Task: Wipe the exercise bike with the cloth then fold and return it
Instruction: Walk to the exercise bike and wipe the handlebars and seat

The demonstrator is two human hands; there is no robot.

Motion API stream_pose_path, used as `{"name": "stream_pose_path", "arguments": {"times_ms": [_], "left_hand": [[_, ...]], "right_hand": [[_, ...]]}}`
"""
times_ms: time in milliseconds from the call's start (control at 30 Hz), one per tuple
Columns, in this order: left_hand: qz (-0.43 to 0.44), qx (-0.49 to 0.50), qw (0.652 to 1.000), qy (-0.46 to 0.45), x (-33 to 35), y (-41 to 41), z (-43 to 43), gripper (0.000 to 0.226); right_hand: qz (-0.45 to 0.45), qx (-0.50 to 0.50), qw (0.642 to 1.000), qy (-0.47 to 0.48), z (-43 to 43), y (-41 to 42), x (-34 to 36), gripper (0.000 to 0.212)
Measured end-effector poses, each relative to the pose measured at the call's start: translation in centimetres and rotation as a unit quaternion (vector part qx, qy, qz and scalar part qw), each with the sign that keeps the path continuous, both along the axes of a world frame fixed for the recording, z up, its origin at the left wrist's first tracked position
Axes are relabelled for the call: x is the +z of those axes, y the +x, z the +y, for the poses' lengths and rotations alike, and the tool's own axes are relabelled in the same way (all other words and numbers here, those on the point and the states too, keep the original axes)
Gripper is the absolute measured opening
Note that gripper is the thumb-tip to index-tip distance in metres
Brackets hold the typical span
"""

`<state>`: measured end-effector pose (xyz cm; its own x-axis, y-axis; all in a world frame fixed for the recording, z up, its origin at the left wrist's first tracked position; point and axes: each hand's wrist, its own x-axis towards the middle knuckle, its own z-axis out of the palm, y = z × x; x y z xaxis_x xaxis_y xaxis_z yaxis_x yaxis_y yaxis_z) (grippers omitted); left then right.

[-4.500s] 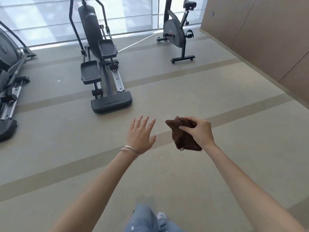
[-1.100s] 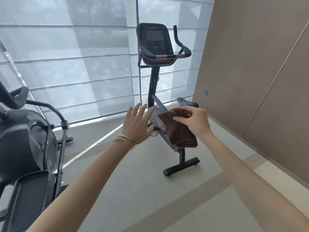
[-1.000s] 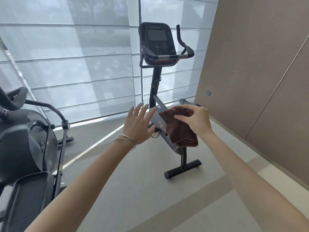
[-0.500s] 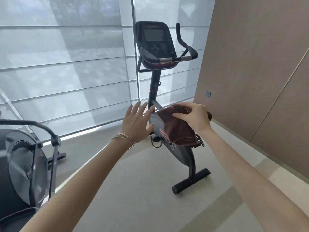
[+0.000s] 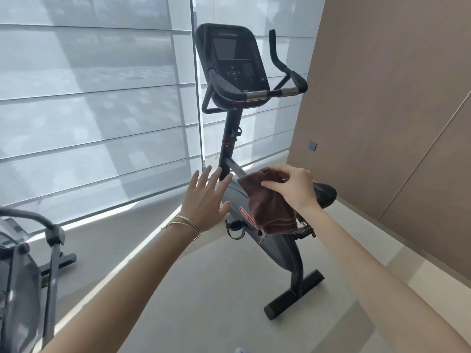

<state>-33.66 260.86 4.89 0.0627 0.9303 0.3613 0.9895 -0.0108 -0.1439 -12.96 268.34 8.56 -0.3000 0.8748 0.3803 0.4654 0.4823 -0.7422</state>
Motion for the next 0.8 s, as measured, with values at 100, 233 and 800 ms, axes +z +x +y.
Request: {"name": "stream_pose_path", "arguments": {"times_ms": [100, 233, 800], "left_hand": [[-0.008, -0.005, 1.000, 0.006, -0.1, -1.7, 3.7, 0.063], [0.003, -0.004, 1.000, 0.016, 1.1, -4.1, 10.1, 0.062], [0.002, -0.009, 1.000, 0.025, 2.0, -12.1, 30.5, 0.064]], "right_hand": [[0.001, 0.007, 1.000, -0.004, 4.0, -1.8, -0.2, 0.034], [0.013, 0.003, 1.000, 0.009, 10.5, -4.2, 0.4, 0.032], [-0.001, -0.004, 1.000, 0.016, 30.7, -12.2, 1.5, 0.029]]}}
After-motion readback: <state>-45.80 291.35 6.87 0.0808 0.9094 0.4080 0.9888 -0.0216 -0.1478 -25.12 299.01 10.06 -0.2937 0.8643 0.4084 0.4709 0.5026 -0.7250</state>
